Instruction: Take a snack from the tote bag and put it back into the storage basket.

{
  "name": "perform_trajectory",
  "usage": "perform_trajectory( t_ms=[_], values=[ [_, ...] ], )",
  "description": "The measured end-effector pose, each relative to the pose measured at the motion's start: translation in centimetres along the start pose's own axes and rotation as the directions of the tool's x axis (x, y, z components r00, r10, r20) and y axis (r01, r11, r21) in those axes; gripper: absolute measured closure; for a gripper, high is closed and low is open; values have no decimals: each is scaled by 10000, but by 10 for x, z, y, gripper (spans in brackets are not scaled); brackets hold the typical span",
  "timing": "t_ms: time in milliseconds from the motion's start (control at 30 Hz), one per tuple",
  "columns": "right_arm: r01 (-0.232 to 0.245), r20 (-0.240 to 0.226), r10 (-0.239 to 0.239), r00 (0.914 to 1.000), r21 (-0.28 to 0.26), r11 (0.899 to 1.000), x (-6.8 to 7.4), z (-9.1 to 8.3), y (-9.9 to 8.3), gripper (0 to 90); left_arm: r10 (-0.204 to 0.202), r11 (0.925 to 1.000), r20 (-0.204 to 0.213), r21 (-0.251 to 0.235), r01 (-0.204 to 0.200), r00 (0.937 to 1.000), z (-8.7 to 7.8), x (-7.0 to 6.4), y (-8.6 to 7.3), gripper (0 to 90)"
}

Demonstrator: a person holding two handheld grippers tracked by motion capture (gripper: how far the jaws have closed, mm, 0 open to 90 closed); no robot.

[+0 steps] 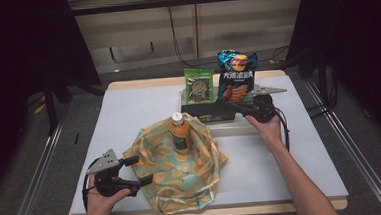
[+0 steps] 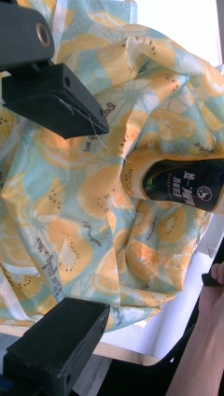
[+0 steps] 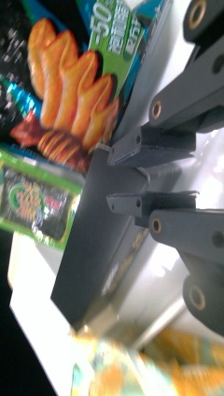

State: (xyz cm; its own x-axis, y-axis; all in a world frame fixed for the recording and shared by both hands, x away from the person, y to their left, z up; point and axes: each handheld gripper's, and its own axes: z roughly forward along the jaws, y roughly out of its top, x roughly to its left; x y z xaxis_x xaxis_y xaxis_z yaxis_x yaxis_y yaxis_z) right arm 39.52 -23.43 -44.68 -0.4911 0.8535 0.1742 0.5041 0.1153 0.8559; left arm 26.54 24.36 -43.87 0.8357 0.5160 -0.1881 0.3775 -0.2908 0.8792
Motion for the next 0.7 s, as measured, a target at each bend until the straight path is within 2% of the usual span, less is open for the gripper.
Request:
perform_trajectory(
  t_ms=[133,167,233,333,433,533,700],
  values=[
    [159,-494,-159,9987,-18,9999,11,-8,2,608,54,10000,-82,50,-53,10000,-2,0,0,118],
    [162,-599,-166,9981,-70,9998,15,-10,2,595,62,10000,-92,59,-61,9999,-2,0,0,118],
    [94,-1092,-119,9939,-230,9997,21,-13,0,584,25,10000,-130,94,-24,9999,-2,0,-1,119],
    [234,-1387,-281,9899,-354,9991,31,-14,-2,568,22,10000,-107,88,-21,9999,0,0,-1,119],
    [219,-1604,-281,9867,-403,9989,40,-13,0,567,89,9999,-127,117,-87,9999,-1,0,-1,121],
    [429,-1815,-499,9821,-427,9982,50,-13,2,566,-11,10000,-107,52,12,9999,0,2,0,122],
    [627,-2206,-735,9726,-557,9965,65,-17,4,631,-1,10000,-42,72,1,10000,3,3,0,124]
  ],
)
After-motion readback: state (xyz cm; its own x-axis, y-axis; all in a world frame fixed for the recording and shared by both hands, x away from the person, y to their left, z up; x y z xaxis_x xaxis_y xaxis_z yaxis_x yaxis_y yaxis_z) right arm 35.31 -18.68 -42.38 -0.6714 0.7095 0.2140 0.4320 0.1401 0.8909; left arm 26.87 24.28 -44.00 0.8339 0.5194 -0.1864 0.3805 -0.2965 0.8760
